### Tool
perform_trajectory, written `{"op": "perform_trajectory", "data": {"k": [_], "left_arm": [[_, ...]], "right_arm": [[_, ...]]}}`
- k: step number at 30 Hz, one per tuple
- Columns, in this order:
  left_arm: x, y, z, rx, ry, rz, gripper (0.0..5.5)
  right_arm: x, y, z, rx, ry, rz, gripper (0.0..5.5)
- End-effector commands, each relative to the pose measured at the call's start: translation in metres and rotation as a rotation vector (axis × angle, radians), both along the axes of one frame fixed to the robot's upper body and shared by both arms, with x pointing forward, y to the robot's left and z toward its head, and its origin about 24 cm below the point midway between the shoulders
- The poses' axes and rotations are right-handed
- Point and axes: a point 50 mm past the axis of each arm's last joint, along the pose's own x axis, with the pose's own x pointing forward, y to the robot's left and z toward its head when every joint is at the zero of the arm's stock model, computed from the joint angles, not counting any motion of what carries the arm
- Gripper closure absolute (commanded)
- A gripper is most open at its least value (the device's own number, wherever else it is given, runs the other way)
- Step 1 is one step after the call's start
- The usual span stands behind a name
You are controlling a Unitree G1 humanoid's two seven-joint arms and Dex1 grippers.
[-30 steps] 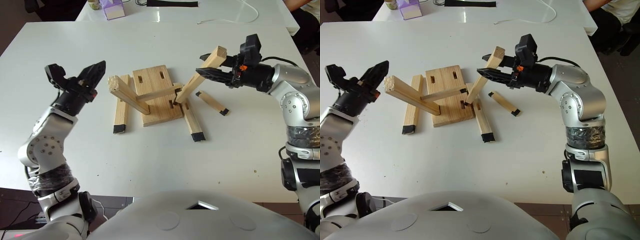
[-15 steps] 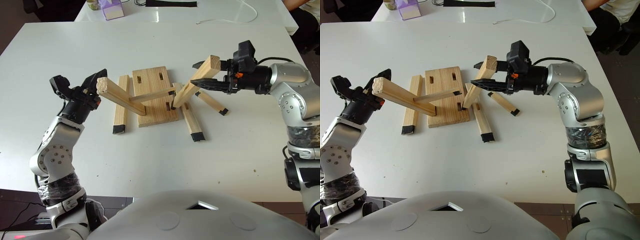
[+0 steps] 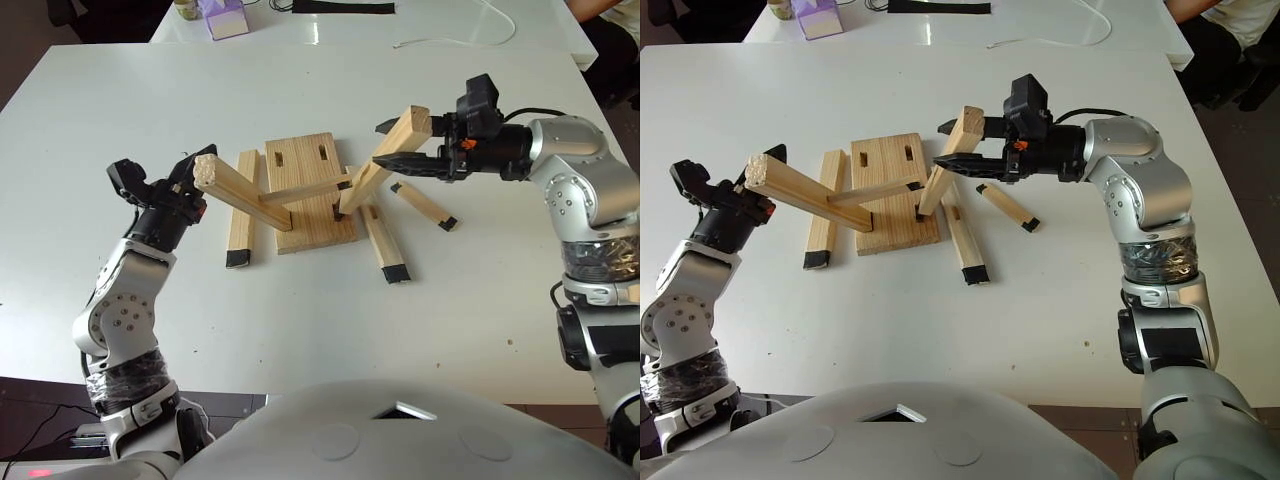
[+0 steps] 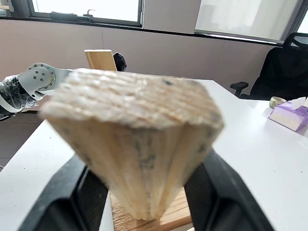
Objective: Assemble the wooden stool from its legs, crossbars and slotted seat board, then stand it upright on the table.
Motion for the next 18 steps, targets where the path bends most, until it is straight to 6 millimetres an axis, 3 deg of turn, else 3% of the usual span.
{"op": "perform_trajectory", "data": {"k": [1,9,18], "left_arm": [[0.005,0.001,0.001,0.017,0.011,-0.021,2.43],[0.008,-0.004,-0.003,0.014,0.009,-0.047,2.43],[-0.004,-0.009,-0.009,-0.005,0.021,-0.033,2.43]], "right_arm": [[-0.002,0.004,0.001,-0.006,-0.045,0.02,3.49],[-0.005,-0.003,-0.015,-0.108,-0.023,0.084,3.49],[0.007,0.001,0.001,-0.14,-0.061,0.15,3.49]]}}
